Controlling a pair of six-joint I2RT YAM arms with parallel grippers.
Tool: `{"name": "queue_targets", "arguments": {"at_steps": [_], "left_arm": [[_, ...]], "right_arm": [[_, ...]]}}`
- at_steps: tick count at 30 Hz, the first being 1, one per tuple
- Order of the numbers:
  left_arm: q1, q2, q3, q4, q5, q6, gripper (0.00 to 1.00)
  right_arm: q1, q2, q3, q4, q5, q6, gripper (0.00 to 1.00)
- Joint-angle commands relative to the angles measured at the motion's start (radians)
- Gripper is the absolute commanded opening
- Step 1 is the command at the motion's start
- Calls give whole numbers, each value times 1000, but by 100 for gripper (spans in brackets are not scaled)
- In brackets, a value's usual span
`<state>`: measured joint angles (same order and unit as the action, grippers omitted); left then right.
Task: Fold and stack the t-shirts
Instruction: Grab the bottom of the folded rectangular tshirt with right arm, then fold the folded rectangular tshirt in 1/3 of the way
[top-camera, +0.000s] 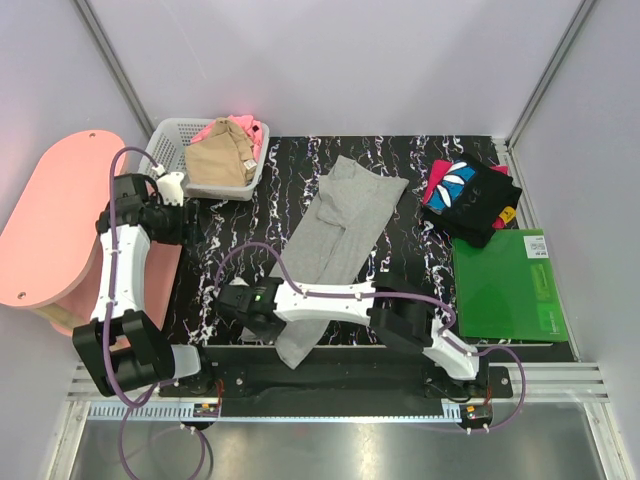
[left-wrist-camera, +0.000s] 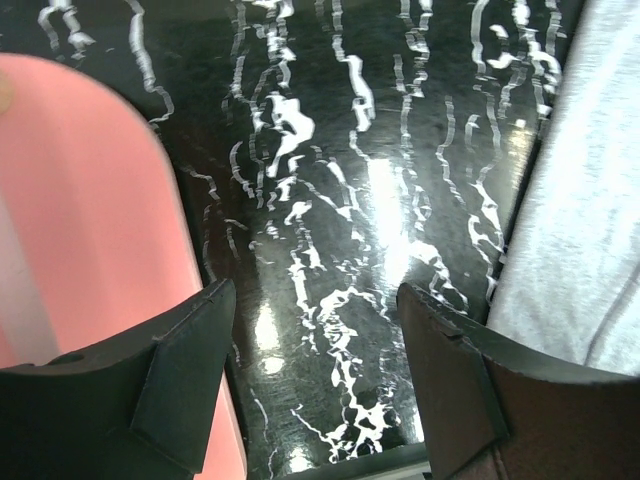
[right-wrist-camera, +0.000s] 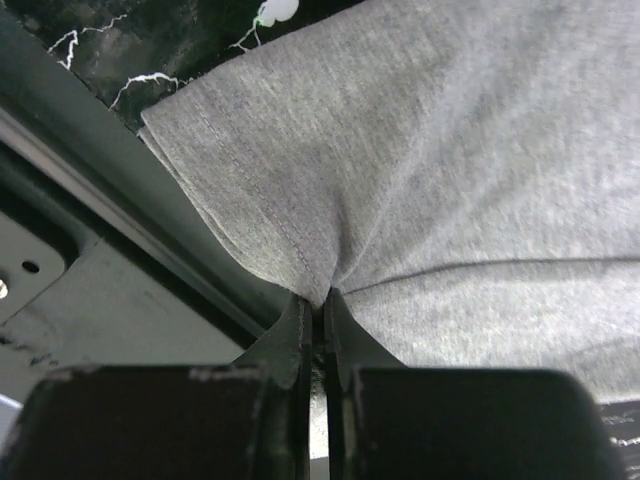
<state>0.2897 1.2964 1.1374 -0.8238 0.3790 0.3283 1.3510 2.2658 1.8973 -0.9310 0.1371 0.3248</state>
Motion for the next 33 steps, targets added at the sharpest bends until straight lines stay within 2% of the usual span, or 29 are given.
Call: {"name": "queue_targets", "arguments": {"at_steps": [1, 10, 18, 24, 33], "left_arm": [[14, 1, 68, -23, 106, 46, 71], [-12, 20, 81, -34, 103, 40, 70], [-66, 6, 107, -51, 90, 43, 70], [-84, 12, 117, -60, 69, 38, 70], [-107, 23, 111, -61, 54, 35, 70]], "right_arm": [[-15, -123, 6, -25, 27, -6, 0], [-62, -229, -32, -11, 36, -18, 0], [-213, -328, -153, 64, 18, -52, 0], [-335, -335, -159, 95, 12, -102, 0], [-464, -290, -84, 101, -13, -176, 0]]}}
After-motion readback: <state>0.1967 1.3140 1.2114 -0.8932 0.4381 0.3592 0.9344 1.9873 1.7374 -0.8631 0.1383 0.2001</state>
